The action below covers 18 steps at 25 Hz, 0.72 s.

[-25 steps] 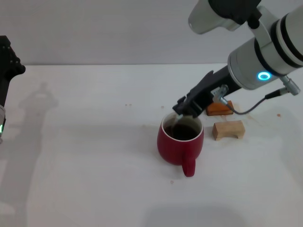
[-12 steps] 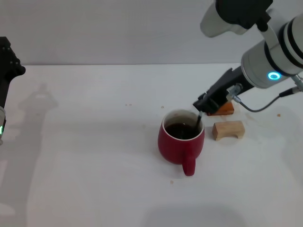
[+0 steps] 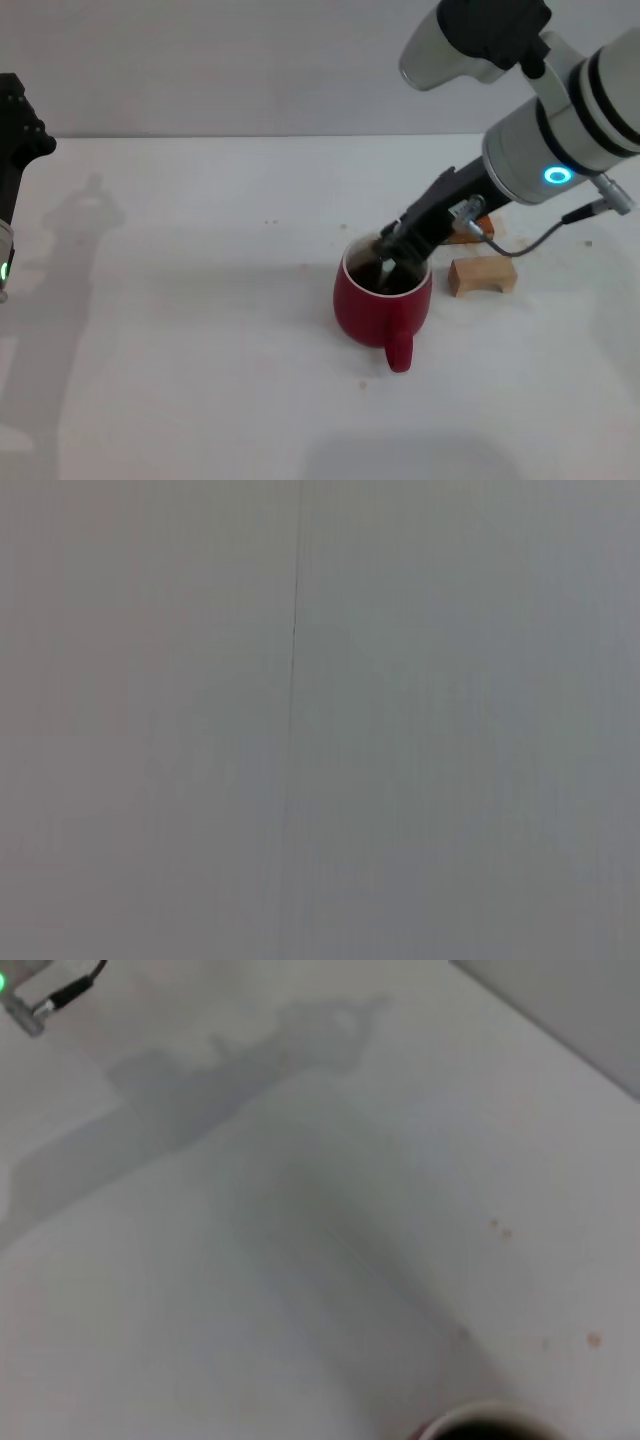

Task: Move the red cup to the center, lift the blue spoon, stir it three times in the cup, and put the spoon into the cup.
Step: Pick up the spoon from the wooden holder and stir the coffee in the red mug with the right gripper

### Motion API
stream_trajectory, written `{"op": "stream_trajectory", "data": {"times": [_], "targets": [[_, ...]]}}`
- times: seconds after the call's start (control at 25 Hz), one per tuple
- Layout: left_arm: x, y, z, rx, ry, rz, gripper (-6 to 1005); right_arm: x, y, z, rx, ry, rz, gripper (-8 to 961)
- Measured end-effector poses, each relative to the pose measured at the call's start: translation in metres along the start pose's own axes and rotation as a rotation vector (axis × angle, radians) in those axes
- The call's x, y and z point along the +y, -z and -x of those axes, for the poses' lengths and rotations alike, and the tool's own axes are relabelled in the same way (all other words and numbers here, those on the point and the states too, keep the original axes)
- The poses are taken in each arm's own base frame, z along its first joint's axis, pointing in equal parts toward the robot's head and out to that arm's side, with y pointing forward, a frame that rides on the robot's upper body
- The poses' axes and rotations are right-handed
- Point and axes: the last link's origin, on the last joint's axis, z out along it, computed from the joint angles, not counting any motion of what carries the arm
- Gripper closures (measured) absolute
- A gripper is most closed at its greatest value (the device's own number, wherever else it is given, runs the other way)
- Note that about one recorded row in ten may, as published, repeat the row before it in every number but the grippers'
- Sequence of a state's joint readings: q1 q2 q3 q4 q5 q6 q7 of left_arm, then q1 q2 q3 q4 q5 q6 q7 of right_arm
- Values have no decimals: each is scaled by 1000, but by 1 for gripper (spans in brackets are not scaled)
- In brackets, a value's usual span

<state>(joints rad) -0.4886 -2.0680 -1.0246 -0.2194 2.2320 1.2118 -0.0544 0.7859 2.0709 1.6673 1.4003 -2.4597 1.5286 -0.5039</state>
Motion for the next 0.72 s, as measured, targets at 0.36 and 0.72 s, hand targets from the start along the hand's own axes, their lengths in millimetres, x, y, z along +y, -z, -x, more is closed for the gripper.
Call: {"op": "stream_trajectory", "data": {"times": [0.36,0.72], "targets": [[-1,1,1,-2,-2,-2,924,-16,-6,4,-29,-14,-88,819],[-2,2,1,-4,-2,-4,923,-18,-5,1,-21,-19,-103,820]]}}
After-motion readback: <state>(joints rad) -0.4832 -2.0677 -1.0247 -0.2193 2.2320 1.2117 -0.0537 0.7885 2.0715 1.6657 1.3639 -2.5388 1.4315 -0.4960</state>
